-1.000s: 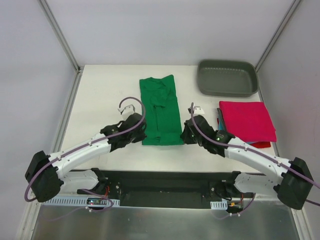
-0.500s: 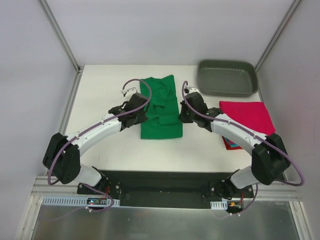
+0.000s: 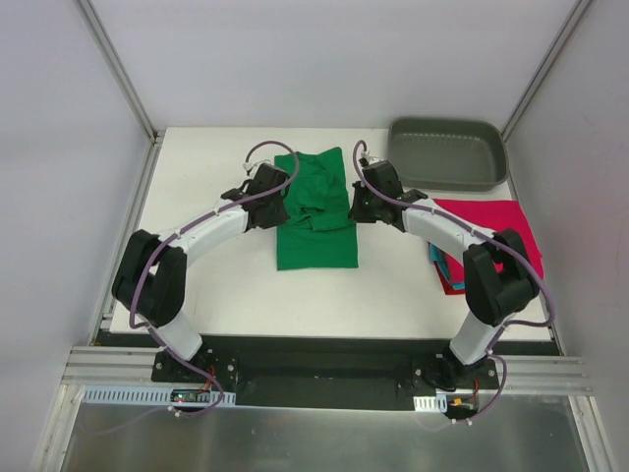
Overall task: Fold and stack the t-shirts
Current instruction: Fold the folded rectangular tshirt in 1/3 of the way
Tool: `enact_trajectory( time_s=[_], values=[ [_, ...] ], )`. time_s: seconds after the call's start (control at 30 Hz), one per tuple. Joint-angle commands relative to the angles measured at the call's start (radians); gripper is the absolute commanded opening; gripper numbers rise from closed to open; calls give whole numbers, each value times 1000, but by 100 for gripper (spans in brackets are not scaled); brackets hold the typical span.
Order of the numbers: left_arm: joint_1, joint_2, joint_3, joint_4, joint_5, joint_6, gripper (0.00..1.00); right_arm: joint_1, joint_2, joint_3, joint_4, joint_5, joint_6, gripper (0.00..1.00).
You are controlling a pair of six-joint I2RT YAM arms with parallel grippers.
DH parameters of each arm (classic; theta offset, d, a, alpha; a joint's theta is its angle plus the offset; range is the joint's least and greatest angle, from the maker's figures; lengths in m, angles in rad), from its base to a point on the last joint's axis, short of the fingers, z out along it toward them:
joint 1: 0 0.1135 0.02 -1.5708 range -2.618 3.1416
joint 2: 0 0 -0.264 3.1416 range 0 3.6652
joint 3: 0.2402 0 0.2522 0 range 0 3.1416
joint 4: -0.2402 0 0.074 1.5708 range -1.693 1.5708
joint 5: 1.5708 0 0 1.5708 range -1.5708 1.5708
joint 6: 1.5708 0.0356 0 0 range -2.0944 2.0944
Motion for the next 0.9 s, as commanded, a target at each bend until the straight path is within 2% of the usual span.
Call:
enact_trajectory(
  time_s=[0.0, 0.23, 0.37, 0.43, 0.47, 0.53, 0.6, 0.7, 0.73, 0.87],
  values=[
    [32, 58, 66, 10, 41, 41, 0, -26, 54, 74, 39, -43, -31, 3],
    [57, 121, 83, 7, 111, 51, 0, -46, 135, 103, 42, -67, -17, 6],
    [60, 124, 76, 8, 96, 43, 10, -54, 170, 123, 43, -80, -17, 11],
    [65, 125, 80, 8, 96, 45, 21, -59, 187, 138, 42, -89, -17, 15],
    [66, 122, 81, 8, 102, 48, 34, -63, 193, 147, 42, -104, -18, 20],
    [71, 110, 81, 8, 130, 54, 58, -69, 190, 155, 37, -106, -23, 37],
    [71, 63, 63, 8, 156, 51, 75, -71, 167, 150, 27, -103, -29, 61],
    [71, -35, -15, 11, 148, 35, 99, -66, 89, 100, 31, -136, -48, 85],
    [71, -92, -52, 11, 147, 29, 99, -57, 59, 75, 39, -145, -55, 95],
    [71, -282, -224, 22, 136, -20, 99, -2, -35, -23, 48, -162, -74, 96]
  ],
)
